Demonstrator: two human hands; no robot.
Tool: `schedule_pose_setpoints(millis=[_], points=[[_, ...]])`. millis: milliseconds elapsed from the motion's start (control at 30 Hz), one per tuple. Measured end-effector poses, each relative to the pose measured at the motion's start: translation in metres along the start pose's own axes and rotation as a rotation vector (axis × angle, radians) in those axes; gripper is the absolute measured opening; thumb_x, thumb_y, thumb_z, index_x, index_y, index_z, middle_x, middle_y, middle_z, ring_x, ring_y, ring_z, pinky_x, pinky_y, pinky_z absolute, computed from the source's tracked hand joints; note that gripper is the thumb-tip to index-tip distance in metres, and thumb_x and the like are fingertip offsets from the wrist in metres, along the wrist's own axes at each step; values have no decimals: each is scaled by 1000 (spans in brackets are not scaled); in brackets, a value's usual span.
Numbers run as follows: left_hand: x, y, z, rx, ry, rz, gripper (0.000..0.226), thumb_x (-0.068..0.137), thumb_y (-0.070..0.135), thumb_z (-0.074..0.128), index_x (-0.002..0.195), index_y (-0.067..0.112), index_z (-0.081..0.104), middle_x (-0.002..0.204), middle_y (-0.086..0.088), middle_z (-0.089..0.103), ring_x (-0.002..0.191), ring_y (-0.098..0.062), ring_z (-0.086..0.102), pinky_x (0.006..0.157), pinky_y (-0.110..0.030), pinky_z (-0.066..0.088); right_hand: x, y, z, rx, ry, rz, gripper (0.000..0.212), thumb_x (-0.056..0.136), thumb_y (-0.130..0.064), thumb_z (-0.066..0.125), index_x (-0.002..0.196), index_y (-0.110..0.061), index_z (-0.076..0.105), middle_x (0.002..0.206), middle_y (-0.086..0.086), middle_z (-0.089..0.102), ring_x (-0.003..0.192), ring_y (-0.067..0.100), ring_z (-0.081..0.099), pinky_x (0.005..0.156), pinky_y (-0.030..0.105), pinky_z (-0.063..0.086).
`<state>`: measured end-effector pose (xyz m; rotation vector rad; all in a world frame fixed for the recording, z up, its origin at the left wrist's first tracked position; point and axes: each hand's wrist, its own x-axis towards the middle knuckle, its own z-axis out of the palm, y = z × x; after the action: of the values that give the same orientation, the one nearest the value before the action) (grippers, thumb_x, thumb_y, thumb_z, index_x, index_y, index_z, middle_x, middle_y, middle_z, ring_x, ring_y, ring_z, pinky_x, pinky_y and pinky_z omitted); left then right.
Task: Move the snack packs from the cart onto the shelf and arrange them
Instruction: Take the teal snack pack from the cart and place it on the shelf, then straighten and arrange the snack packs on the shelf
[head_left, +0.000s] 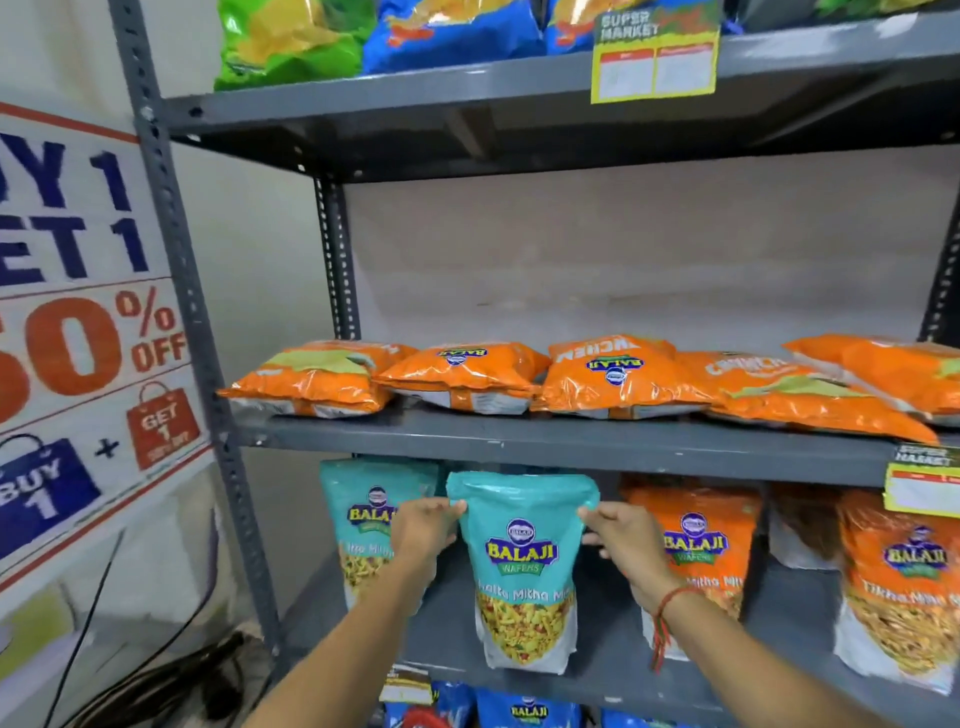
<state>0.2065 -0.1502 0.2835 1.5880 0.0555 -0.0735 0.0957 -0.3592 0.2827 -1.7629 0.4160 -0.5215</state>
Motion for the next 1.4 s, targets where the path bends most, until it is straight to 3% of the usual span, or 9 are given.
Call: schedule_pose_setpoints(millis=[100, 533, 600, 700, 767, 900, 1167, 1300, 1400], points=[[19, -9, 18, -10, 18, -13, 10, 72, 17, 77, 74, 8, 74, 86, -15, 72, 79, -27, 67, 56, -26, 56, 25, 16, 4, -21, 22, 15, 18, 85, -24, 63, 72, -15, 72, 81, 2, 75, 71, 11, 71, 62, 30, 48], [69, -56, 53, 103, -57, 175, 18, 77, 30, 72, 60, 26, 70, 68, 6, 71, 77, -18, 67, 79, -40, 55, 70, 68, 9, 241, -95, 122, 7, 87, -29, 60, 93, -26, 63, 106, 1, 69, 94, 13, 62, 75, 31, 45], [64, -82, 53, 173, -141, 183, 12, 74, 36, 73, 79, 25, 71, 85, 5, 75, 87, -17, 69, 84, -37, 56, 66, 92, 9, 234, -265, 167, 30, 82, -35, 66, 111, -29, 57, 117, -6, 62, 108, 10, 56, 85, 29, 42], [64, -147, 53, 279, -266, 10, 77, 50, 60, 80, 114, 22, 57, 115, 2, 68, 104, -17, 65, 94, -43, 52, 60, 138, 17, 110, -377, 272, 100, 60, -34, 82, 143, -22, 26, 139, 1, 39, 133, 23, 37, 106, 36, 33], [67, -183, 54, 266, -315, -53, 98, 35, 67, 82, 117, 23, 53, 118, 0, 68, 108, -16, 63, 98, -43, 50, 56, 160, 25, 74, -441, 291, 112, 51, -22, 83, 144, -14, 21, 137, 3, 39, 134, 24, 37, 106, 32, 33], [55, -191, 52, 292, -279, -86, 76, 36, 57, 85, 102, 33, 56, 106, 9, 71, 97, -4, 65, 93, -32, 52, 55, 195, 46, 92, -462, 302, 95, 32, -20, 87, 117, -8, 45, 113, 3, 63, 90, 1, 67, 74, 15, 51], [56, -195, 59, 315, -212, -33, 59, 56, 25, 87, 107, 19, 58, 100, 7, 69, 77, 21, 60, 65, 0, 45, 71, 217, 55, 91, -440, 262, 56, 62, -7, 80, 109, -17, 51, 110, -4, 70, 94, 1, 67, 72, 15, 51], [34, -189, 62, 360, -137, 8, 48, 65, 24, 82, 101, 31, 50, 97, 11, 64, 83, 0, 65, 73, -16, 54, 55, 209, 51, 124, -422, 261, 79, 54, -16, 85, 122, -25, 45, 123, -5, 62, 109, 9, 61, 86, 22, 49], [9, -185, 61, 500, -56, 106, 35, 67, 41, 76, 91, 35, 50, 91, 12, 67, 77, -8, 66, 73, -35, 55, 30, 202, 39, 77, -355, 235, 120, 39, -48, 90, 140, -29, 28, 132, -8, 42, 125, 13, 41, 105, 36, 39]])
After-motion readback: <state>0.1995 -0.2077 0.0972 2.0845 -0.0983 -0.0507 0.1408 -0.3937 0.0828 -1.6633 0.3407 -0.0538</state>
